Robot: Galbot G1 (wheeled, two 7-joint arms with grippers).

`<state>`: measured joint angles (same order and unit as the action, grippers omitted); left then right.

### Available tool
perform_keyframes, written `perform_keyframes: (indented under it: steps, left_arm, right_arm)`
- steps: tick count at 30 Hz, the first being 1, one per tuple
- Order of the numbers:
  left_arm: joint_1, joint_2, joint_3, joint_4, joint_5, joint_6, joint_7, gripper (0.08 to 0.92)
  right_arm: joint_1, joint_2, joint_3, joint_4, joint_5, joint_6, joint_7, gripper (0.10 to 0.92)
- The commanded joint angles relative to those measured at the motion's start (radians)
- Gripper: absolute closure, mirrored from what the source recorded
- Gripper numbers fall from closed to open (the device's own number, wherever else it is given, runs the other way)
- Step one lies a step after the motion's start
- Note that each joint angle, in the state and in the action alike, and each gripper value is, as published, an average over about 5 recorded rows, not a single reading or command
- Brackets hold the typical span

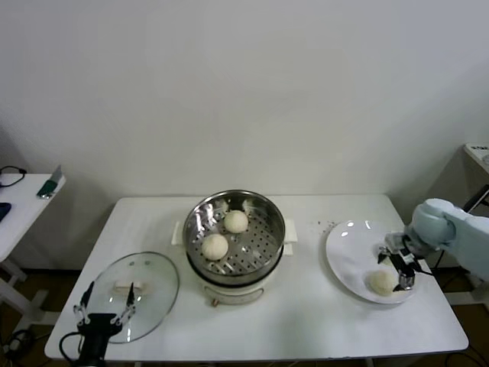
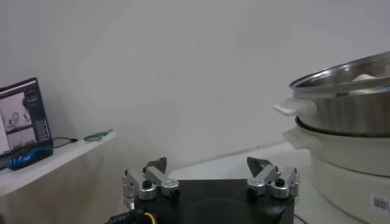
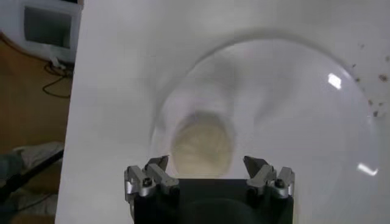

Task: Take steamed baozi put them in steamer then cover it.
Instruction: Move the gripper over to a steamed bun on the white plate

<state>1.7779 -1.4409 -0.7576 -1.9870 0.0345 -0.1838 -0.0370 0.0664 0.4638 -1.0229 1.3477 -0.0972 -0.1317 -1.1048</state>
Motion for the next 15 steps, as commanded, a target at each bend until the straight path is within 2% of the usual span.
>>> perform_keyframes:
  steps: [1, 15]
  left_arm:
    - [0.007, -0.007, -0.001, 0.004, 0.010, -0.003, 0.000, 0.177]
    - [0.014, -0.008, -0.009, 0.010, 0.013, -0.006, -0.002, 0.177]
  right_arm:
    - [-0.124, 0.024, 0.095, -0.057, -0.083, 0.016, 0.001, 0.203]
    - [-0.087, 0.099, 0.057, -0.075, -0.065, 0.007, -0.001, 0.203]
